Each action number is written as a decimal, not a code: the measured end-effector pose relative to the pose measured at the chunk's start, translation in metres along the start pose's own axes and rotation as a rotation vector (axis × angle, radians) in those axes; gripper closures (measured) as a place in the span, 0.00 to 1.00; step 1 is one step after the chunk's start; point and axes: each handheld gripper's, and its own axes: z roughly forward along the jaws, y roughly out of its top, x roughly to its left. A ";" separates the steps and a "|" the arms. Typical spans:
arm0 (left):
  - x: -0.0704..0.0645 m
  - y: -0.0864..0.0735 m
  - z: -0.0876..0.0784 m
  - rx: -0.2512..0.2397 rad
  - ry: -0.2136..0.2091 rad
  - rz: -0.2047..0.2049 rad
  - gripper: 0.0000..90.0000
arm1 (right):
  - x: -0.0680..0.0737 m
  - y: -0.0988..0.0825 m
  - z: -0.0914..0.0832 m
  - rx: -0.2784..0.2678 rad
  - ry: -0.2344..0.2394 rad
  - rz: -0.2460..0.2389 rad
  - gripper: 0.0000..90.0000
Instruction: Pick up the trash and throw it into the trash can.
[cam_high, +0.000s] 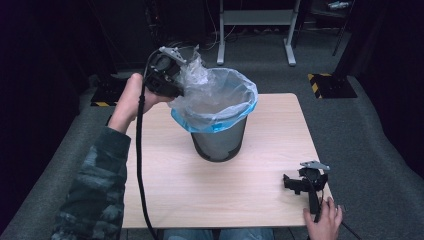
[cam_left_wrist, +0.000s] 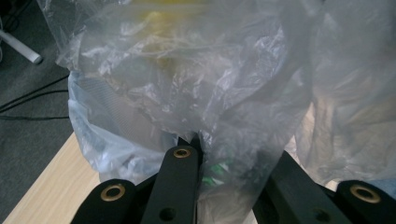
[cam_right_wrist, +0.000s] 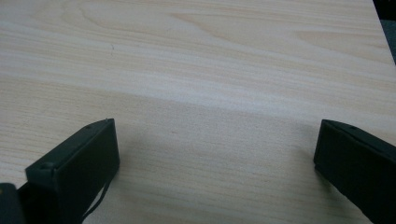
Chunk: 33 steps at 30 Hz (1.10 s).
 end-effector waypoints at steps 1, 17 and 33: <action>0.000 0.003 0.003 0.003 -0.006 0.004 0.92 | 0.000 0.000 0.000 -0.001 0.001 0.001 0.00; 0.029 0.026 0.081 0.070 -0.053 -0.071 0.92 | 0.000 0.000 0.000 0.001 -0.002 -0.001 0.00; 0.030 0.026 0.112 0.154 -0.023 -0.109 0.28 | 0.000 0.000 0.000 0.001 -0.003 -0.001 0.00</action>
